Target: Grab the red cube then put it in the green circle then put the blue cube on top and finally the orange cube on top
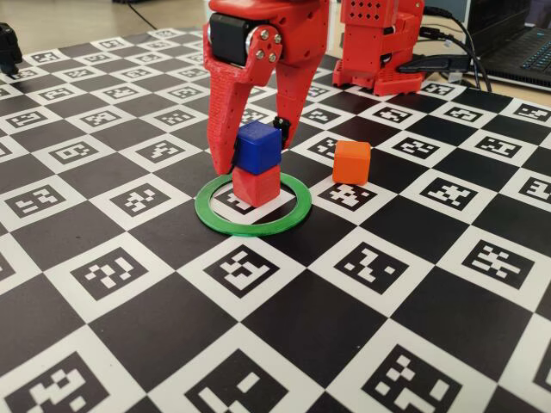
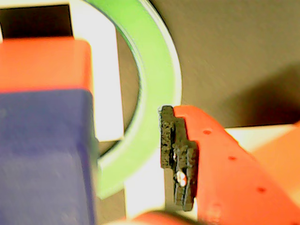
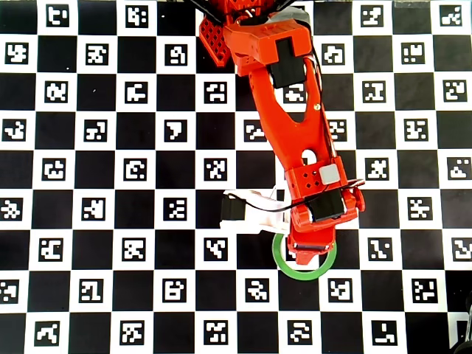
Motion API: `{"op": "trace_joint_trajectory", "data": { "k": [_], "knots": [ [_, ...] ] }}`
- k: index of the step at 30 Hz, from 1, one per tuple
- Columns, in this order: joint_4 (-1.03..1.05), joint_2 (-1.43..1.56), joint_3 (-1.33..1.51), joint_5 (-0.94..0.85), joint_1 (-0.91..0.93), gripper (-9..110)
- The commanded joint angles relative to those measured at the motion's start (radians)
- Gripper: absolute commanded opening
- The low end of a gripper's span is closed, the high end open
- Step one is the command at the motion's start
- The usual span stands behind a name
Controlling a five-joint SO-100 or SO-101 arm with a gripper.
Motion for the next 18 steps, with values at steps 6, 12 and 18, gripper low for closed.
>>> {"op": "trace_joint_trajectory", "data": {
  "k": [6, 12, 18],
  "knots": [
    [0.087, 0.244, -0.101, -0.008, -0.067, 39],
    [0.132, 0.347, -0.086, -0.005, -0.121, 39],
    [0.160, 0.453, -0.025, 0.009, -0.155, 40]
  ]
}}
